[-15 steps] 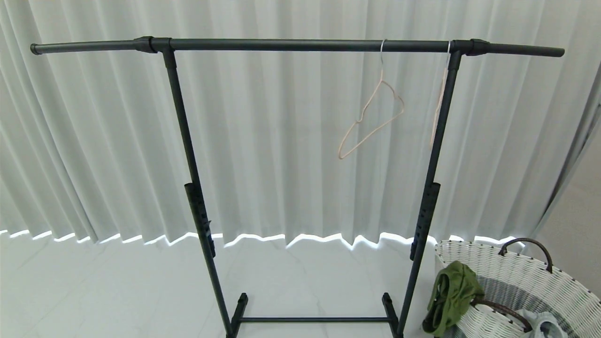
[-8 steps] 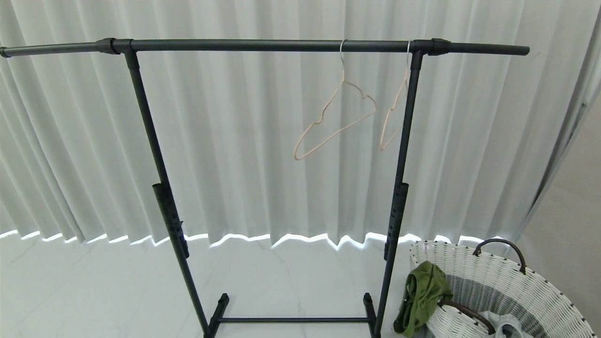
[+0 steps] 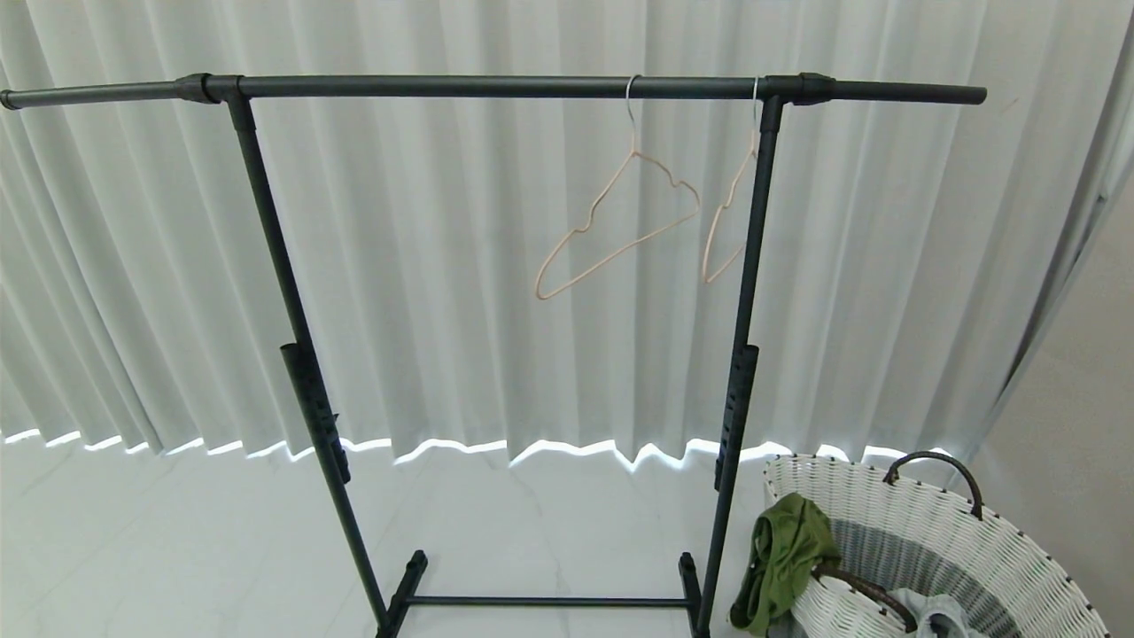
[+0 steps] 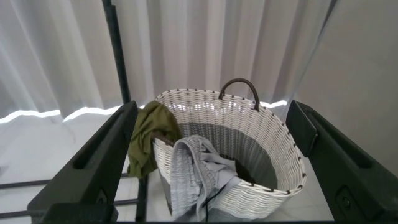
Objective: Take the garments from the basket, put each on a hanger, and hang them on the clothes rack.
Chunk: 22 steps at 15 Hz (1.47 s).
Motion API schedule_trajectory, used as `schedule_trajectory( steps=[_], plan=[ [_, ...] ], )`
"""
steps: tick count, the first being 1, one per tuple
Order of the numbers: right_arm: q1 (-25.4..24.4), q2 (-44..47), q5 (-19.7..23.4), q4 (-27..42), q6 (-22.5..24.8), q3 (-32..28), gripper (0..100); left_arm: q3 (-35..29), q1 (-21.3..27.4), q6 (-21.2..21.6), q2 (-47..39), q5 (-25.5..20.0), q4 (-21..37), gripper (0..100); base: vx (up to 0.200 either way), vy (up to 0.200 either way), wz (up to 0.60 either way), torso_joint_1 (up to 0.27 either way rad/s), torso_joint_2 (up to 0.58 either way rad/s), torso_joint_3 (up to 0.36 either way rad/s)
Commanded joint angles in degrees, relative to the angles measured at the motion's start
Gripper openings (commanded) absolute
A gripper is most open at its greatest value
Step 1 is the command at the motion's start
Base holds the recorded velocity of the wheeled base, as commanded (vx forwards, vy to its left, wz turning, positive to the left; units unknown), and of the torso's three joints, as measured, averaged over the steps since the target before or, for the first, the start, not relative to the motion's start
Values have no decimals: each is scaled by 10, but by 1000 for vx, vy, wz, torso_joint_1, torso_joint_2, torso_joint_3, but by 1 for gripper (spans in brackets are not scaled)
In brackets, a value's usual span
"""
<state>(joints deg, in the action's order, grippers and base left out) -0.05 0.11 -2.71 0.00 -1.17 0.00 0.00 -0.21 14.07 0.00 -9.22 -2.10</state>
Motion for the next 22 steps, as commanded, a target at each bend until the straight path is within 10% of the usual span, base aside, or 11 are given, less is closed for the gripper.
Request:
schedule_trajectory(
  steps=[1,17,22],
  plan=[
    [0,0,0,0,0,0,100,0,-1,0,-1,0,0,100,0,0,0,0,0,0],
    [-2,1,6,-6,42,-1,100,0,-1,0,-1,-4,0,100,0,0,0,-33,119,82],
    [-26,336,29,26,125,-170,100,0,0,0,-1,-3,0,100,0,0,0,0,0,0]
  ],
)
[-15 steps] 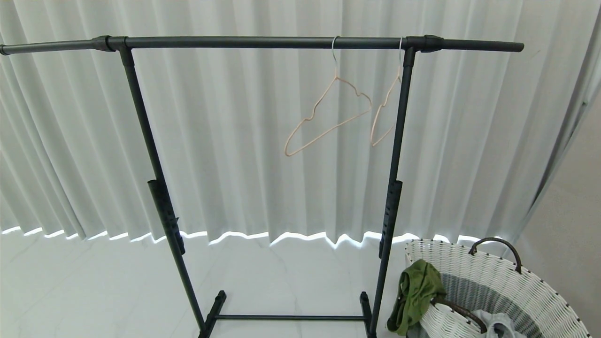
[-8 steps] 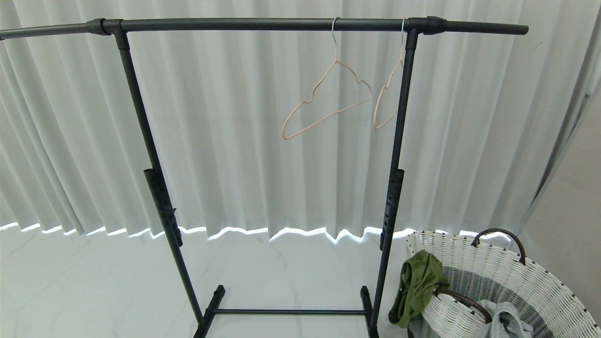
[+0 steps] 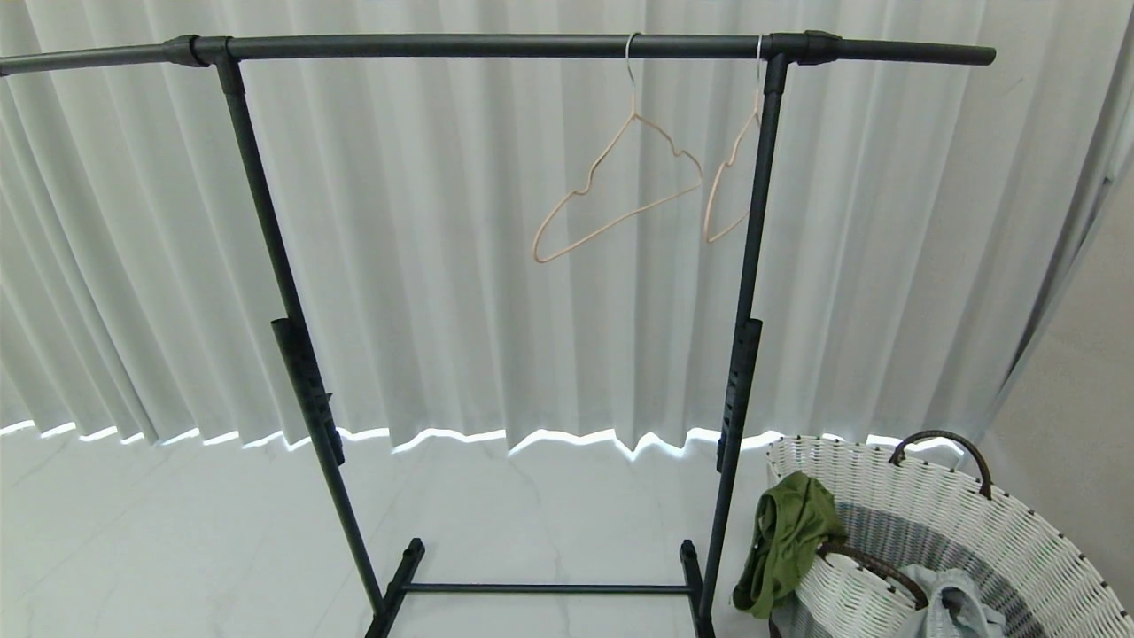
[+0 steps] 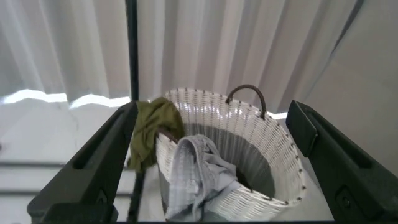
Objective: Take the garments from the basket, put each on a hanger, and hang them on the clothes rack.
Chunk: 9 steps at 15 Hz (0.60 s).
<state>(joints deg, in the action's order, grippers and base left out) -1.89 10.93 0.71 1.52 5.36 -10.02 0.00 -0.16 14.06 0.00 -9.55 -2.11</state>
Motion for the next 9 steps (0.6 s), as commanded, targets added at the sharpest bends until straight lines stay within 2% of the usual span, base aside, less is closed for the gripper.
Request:
schedule_trajectory(
  steps=[1,2,5,7,9],
  plan=[
    [-6,313,-25,9,100,-79,100,0,-1,0,-1,0,0,100,0,0,0,0,0,0],
    [-6,399,-44,8,142,-82,100,0,-1,-1,0,1,0,100,0,0,0,0,0,0],
    [-6,572,-50,-69,215,-79,100,0,0,0,0,1,0,100,0,0,0,0,0,0],
    [17,694,-62,-133,296,-82,100,0,-1,0,-1,0,0,100,0,0,0,0,0,0],
    [50,784,-58,-169,371,-81,100,0,0,0,-1,0,0,100,0,0,0,0,0,0]
  ],
)
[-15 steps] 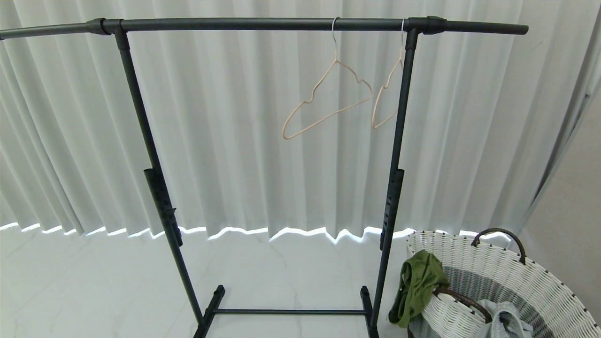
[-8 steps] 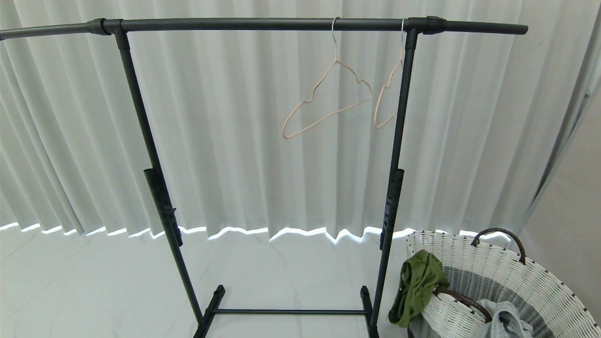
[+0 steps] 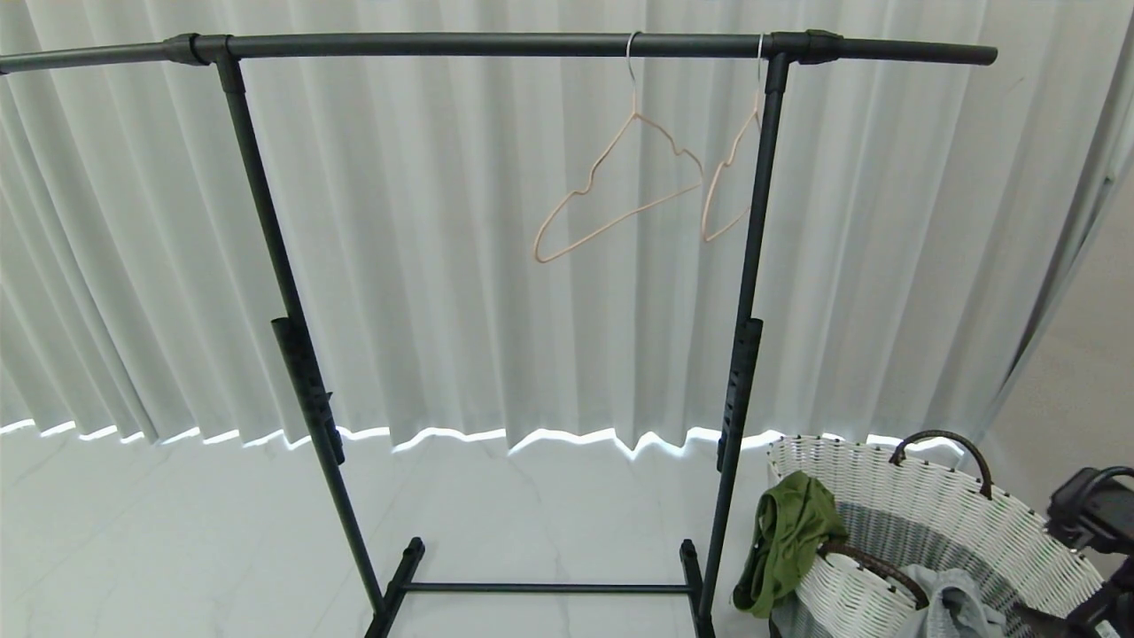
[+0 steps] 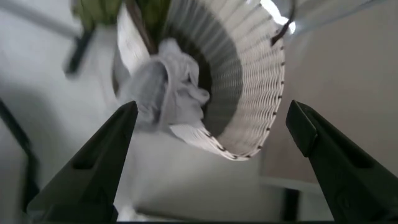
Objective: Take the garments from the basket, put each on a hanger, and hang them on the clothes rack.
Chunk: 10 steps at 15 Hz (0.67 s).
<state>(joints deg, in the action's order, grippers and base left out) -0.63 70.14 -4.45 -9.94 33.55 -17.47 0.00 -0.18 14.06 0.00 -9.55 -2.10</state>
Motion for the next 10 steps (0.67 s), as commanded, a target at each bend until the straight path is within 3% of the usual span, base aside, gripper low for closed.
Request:
schedule_trajectory(
  steps=[1,4,10],
  plan=[
    [40,210,-5,-61,99,-6,100,0,-1,0,-1,0,0,100,0,0,0,0,0,0],
    [41,353,-7,-178,109,-6,100,0,0,0,-1,0,0,100,0,0,0,0,0,0],
    [41,458,-9,-289,116,-35,100,0,0,0,-1,0,0,100,0,0,0,0,0,0]
  ],
)
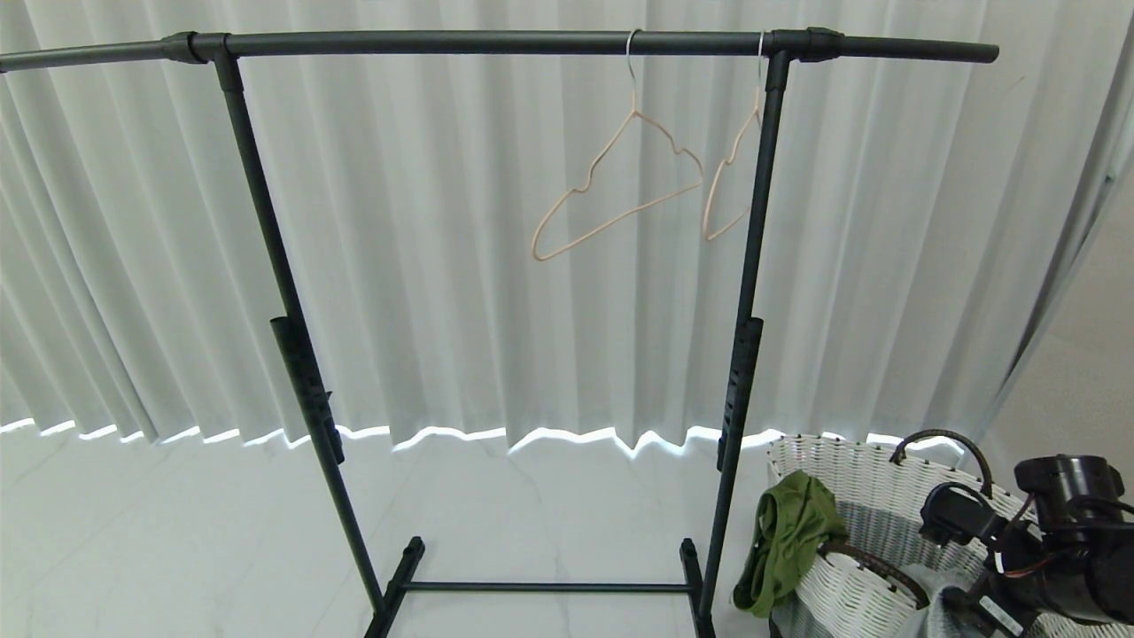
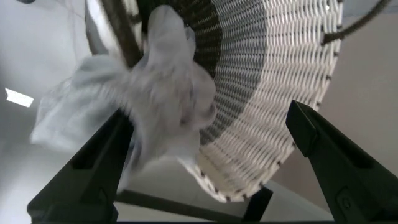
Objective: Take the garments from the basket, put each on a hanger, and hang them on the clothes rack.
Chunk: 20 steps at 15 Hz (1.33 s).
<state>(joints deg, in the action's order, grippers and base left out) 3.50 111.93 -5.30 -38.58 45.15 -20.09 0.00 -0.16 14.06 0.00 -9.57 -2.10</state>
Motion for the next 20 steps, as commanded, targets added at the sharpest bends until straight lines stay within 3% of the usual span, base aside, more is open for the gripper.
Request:
schedule_trajectory(
  steps=[1,3,4,7,10,12,16,18,20],
  plan=[
    [1,46,-4,-11,1,-17,100,0,0,0,-1,0,0,100,0,0,0,0,0,0],
    [3,45,-22,-14,1,-19,100,0,0,0,-1,0,0,100,0,0,0,0,0,0],
    [3,41,-22,-14,1,-16,0,0,-1,0,-1,0,0,100,0,0,0,0,0,0],
    [-2,7,-23,-16,0,-12,0,0,0,0,-1,0,0,100,0,0,0,0,0,0],
    [0,-91,-25,12,-1,-4,0,0,-1,0,-1,0,0,100,0,0,0,0,0,0],
    [4,-205,-25,139,-9,-34,0,0,0,0,-1,0,0,100,0,0,0,0,0,0],
    [-8,-417,-23,444,-81,-174,0,0,-1,0,-1,0,0,100,0,0,0,0,0,0],
    [-9,-493,-23,517,-101,-228,0,0,0,0,-1,0,0,100,0,0,0,0,0,0],
    [-9,-542,-23,520,-102,-246,0,0,0,0,-1,0,0,100,0,0,0,0,0,0]
  ],
)
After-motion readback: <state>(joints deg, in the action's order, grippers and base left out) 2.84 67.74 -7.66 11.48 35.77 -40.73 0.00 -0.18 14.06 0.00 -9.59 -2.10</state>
